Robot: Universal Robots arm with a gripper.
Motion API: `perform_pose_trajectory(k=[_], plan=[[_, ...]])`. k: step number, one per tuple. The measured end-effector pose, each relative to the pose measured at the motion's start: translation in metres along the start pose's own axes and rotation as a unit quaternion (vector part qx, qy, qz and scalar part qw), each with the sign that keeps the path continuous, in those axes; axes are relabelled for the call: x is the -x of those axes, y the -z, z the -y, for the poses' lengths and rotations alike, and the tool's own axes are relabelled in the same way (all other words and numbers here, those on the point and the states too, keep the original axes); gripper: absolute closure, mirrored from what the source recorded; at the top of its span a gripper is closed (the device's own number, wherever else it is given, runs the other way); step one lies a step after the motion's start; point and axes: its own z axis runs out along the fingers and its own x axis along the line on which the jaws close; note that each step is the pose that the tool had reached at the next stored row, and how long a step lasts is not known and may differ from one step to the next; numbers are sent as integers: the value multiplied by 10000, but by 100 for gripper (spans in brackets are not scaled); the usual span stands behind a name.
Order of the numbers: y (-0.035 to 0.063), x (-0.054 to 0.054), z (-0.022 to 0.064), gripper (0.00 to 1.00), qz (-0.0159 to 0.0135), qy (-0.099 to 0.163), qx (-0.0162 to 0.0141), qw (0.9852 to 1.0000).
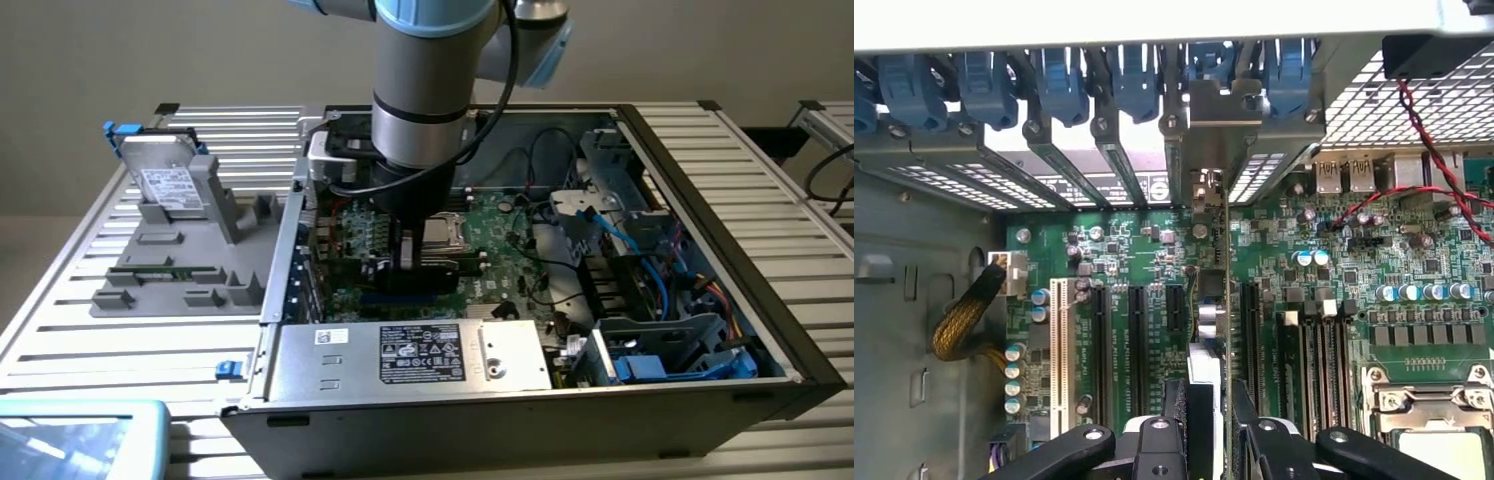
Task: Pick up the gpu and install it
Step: 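Insert the gpu into the slot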
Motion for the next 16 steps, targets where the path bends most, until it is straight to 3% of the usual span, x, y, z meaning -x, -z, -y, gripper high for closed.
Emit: perform_pose_trajectory(k=[16], plan=[[-14, 20, -2, 72, -10, -1, 0, 10000]])
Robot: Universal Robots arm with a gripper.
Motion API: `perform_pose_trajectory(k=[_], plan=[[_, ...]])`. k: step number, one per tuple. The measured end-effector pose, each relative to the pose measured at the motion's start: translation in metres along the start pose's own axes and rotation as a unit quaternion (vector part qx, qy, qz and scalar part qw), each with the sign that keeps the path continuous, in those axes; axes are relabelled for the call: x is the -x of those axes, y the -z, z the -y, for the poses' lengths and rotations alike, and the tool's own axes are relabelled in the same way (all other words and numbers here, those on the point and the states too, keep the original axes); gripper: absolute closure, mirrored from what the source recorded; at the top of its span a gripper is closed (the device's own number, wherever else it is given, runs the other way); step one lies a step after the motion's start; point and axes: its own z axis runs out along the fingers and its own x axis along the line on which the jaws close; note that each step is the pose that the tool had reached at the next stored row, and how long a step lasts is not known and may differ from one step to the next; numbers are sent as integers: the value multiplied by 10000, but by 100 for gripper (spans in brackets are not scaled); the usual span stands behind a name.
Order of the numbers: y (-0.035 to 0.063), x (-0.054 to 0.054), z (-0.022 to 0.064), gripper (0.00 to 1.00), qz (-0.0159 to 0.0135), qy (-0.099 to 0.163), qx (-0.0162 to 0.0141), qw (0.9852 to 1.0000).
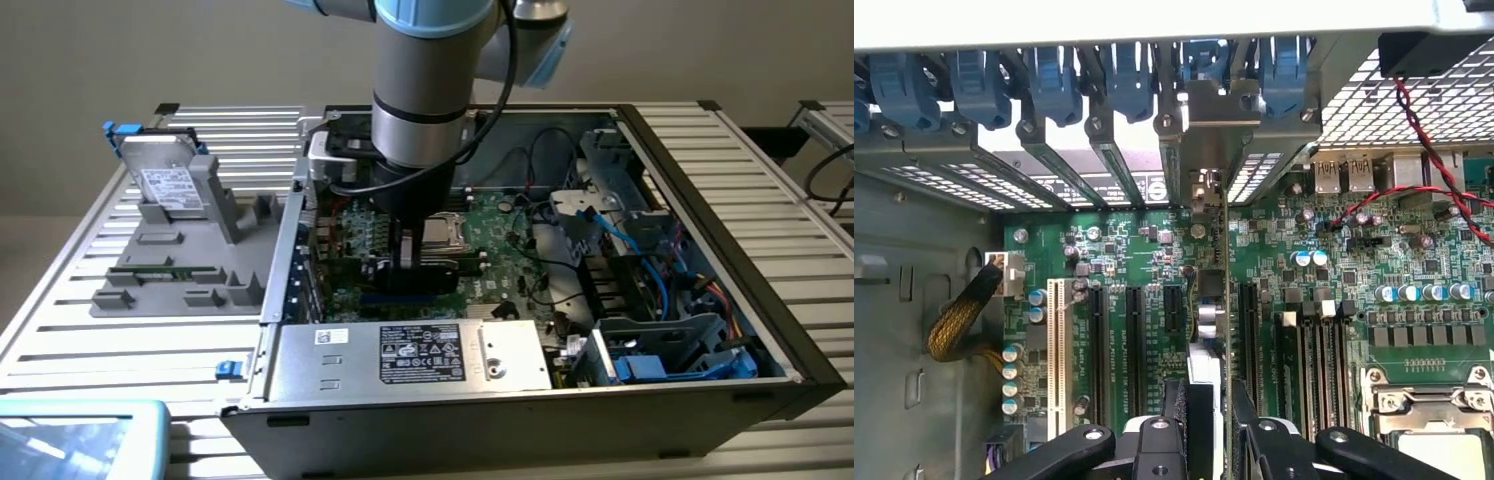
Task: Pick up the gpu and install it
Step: 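Insert the gpu into the slot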
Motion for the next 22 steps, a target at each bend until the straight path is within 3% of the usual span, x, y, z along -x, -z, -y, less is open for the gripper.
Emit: perform_pose_trajectory(k=[4, 11, 22], plan=[[-11, 1, 1, 72, -4, -1, -1, 10000], [-24, 0, 2, 72, -38, -4, -2, 10000], [-25, 18, -2, 72, -45, -4, -2, 10000]])
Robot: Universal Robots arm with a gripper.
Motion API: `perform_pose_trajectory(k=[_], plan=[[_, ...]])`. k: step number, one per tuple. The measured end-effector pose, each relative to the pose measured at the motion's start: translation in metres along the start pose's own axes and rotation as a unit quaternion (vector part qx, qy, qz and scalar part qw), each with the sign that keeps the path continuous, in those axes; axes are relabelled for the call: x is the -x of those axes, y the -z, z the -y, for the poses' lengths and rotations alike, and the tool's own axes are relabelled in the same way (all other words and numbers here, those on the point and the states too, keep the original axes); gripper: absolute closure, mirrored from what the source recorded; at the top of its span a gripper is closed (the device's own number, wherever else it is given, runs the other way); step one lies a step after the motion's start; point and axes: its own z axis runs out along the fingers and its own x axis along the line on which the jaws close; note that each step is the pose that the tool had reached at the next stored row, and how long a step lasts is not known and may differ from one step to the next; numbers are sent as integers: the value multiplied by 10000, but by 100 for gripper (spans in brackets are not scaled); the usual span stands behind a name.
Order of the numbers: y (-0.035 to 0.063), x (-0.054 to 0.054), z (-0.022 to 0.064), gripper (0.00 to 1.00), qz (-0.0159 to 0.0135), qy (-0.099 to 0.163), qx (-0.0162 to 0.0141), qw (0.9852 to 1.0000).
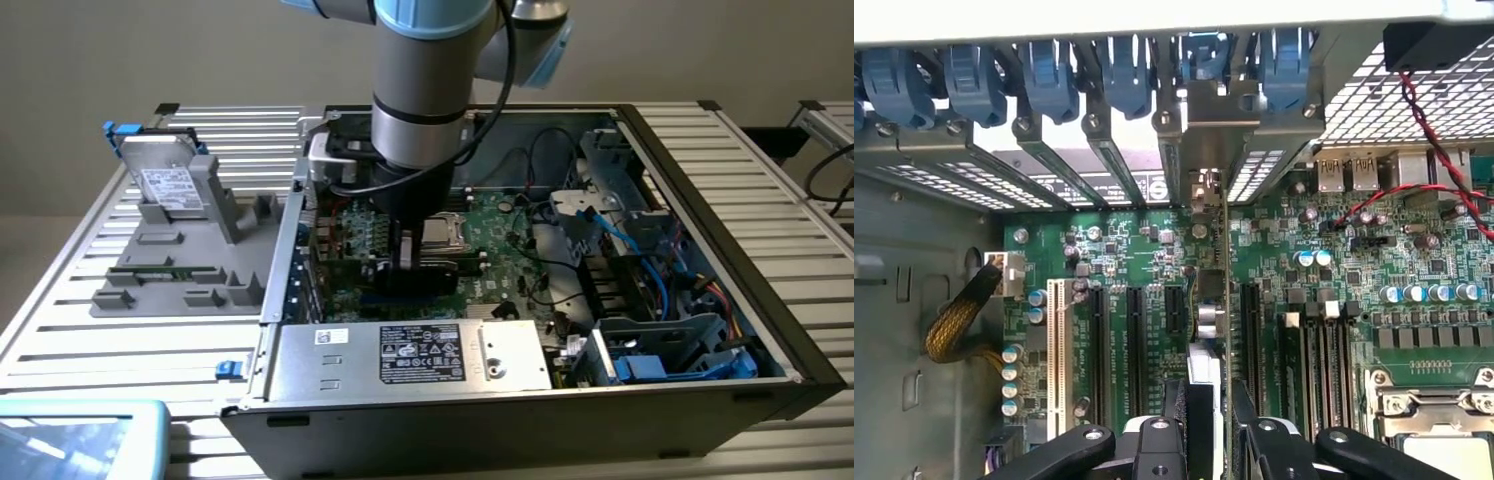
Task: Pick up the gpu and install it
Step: 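Insert the gpu into the slot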
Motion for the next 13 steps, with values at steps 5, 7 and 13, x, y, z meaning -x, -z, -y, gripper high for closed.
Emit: perform_pose_trajectory(k=[5, 7, 13], plan=[[-1, 13, -2, 72, -8, 0, 0, 10000], [-2, 14, -2, 72, -12, -1, 0, 10000], [-4, 15, -2, 72, -12, 0, 0, 10000]])
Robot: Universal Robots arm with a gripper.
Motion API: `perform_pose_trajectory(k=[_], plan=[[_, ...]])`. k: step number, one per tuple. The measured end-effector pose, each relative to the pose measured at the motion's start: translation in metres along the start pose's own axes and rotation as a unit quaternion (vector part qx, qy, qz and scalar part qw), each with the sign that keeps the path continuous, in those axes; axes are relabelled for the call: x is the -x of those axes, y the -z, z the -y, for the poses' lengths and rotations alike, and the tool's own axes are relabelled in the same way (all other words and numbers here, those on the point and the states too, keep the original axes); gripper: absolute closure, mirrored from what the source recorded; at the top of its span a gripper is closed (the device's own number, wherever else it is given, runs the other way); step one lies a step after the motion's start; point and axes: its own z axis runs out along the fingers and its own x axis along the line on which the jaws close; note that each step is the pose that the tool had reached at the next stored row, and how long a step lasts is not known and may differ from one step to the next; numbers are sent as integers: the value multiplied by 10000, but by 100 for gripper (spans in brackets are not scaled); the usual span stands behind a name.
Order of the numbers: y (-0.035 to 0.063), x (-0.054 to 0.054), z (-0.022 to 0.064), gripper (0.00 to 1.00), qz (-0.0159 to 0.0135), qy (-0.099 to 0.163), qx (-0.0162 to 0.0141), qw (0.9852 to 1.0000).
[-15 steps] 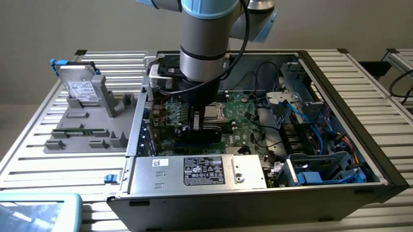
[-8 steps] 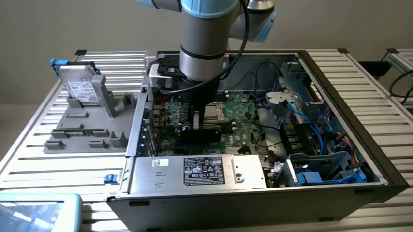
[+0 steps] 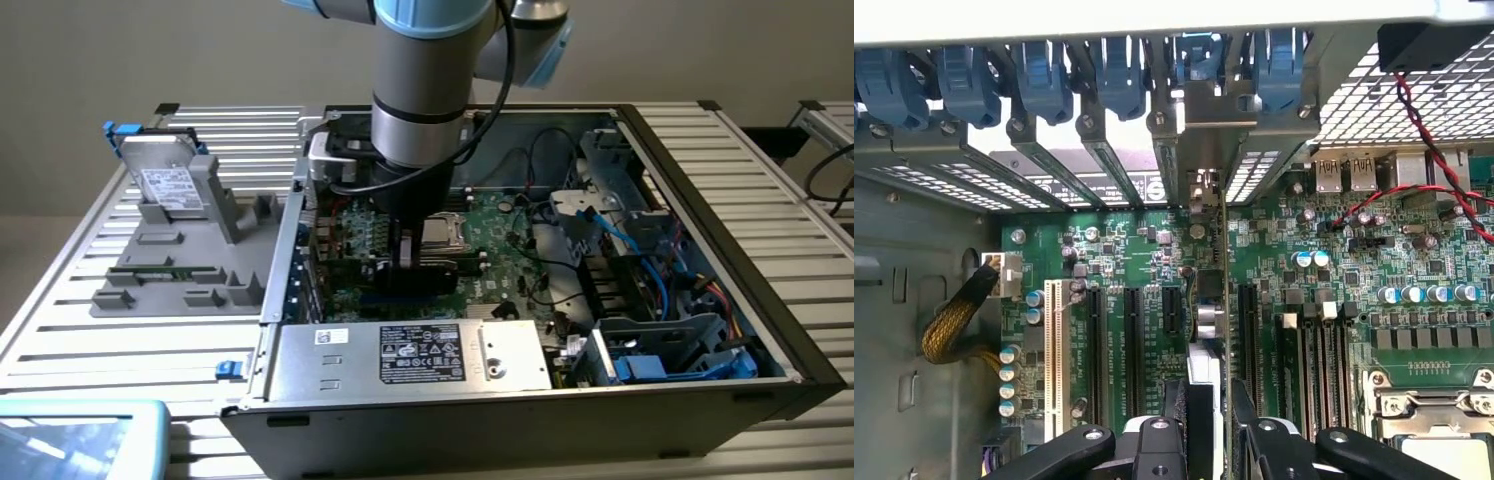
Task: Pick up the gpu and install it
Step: 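Insert the gpu into the slot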
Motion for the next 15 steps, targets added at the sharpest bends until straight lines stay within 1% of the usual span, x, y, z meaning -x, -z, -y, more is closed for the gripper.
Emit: perform_pose_trajectory(k=[15], plan=[[-4, 12, 0, 72, 0, 2, 0, 10000]])
